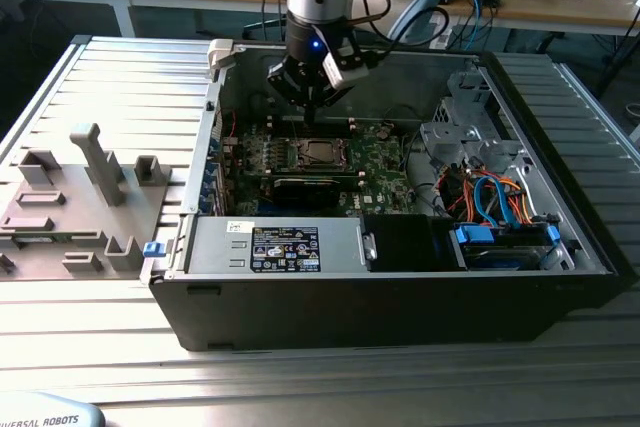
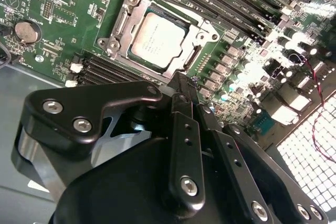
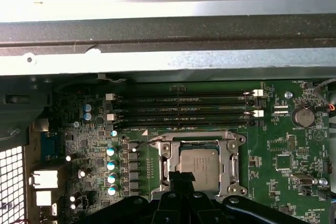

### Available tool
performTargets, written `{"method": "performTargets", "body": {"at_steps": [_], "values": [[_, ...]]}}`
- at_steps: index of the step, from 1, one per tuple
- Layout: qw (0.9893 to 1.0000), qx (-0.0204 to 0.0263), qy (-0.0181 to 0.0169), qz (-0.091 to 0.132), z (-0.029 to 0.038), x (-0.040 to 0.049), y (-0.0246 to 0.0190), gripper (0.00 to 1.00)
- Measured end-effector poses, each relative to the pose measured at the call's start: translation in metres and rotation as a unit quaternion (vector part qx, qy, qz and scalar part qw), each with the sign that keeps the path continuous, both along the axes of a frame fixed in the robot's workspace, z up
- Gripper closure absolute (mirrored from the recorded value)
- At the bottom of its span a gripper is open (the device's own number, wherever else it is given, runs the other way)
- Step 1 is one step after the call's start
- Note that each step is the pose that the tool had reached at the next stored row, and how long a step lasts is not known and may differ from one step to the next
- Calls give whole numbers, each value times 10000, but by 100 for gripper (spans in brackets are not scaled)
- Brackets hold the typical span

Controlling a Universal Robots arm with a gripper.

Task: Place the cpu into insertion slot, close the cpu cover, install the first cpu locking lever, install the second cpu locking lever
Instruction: 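Install the first cpu locking lever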

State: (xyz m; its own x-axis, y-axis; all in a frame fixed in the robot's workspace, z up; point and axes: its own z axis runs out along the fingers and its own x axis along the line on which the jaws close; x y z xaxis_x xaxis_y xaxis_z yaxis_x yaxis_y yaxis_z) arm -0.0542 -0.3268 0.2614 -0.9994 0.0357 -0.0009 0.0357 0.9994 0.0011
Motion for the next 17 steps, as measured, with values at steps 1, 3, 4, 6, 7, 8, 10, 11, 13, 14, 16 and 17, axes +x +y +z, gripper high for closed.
{"method": "performTargets", "body": {"at_steps": [1,3,4,6,7,8,10,11,13,14,16,17], "values": [[10000,0,0,0,0,-4,0,89],[10000,0,0,0,0,-14,0,89],[10000,0,0,0,0,-21,0,89],[10000,0,0,0,0,-32,0,89],[10000,0,0,0,0,-38,0,89],[10000,0,0,0,0,-45,0,89],[10000,0,0,0,0,-57,0,89],[10000,0,0,0,0,-62,0,89],[10000,0,0,0,0,-76,0,89],[10000,0,0,0,0,-81,0,89],[10000,0,0,0,0,-92,0,89],[10000,0,0,0,0,-98,0,89]]}}
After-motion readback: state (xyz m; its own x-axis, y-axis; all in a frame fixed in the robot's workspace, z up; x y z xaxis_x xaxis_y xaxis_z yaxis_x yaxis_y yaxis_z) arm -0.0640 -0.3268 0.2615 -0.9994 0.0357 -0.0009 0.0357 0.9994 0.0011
